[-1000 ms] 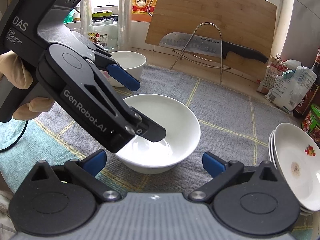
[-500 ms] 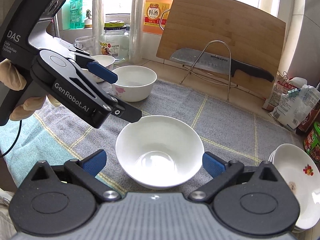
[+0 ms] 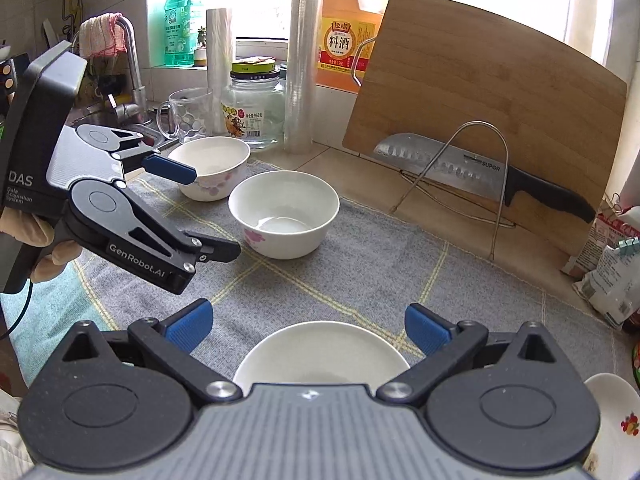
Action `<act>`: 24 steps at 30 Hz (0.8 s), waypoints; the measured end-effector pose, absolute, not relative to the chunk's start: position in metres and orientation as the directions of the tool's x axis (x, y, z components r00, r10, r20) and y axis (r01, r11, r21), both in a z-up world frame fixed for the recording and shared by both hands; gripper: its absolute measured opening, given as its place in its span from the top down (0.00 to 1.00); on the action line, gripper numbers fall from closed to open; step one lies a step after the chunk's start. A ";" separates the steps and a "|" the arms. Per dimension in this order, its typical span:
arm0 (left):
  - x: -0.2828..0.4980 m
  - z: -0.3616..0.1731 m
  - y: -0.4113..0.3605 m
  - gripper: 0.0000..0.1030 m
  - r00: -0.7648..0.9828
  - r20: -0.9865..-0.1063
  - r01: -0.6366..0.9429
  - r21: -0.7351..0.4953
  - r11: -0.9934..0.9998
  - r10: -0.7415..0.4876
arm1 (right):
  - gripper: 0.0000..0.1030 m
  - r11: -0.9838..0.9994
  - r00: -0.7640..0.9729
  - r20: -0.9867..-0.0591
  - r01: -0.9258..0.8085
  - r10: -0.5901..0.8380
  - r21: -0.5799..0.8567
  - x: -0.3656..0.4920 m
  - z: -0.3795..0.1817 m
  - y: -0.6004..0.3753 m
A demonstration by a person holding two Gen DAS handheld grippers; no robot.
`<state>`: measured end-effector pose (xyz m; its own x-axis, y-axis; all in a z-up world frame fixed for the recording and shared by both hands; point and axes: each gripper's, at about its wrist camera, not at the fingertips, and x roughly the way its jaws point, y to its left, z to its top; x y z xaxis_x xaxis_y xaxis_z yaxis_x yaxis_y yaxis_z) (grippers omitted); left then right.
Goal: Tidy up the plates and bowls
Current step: 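Reach the right gripper to a white bowl and grasp its rim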
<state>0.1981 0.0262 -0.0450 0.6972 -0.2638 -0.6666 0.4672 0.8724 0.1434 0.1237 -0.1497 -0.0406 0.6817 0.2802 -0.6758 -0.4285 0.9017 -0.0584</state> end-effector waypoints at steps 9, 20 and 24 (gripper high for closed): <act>0.216 -0.058 0.023 0.06 0.710 -0.655 0.443 0.130 0.887 -0.259 | 0.00 0.876 0.623 -0.701 -0.482 0.348 0.007 0.181 -0.040 -0.137; 0.229 -0.070 0.008 0.06 0.693 -0.671 0.459 0.129 0.879 -0.263 | 0.00 0.834 0.530 -0.736 -0.545 0.422 0.085 0.253 -0.052 -0.125; 0.235 -0.073 0.007 0.06 0.689 -0.676 0.458 0.126 0.880 -0.261 | 0.00 0.816 0.488 -0.753 -0.567 0.441 0.110 0.273 -0.058 -0.119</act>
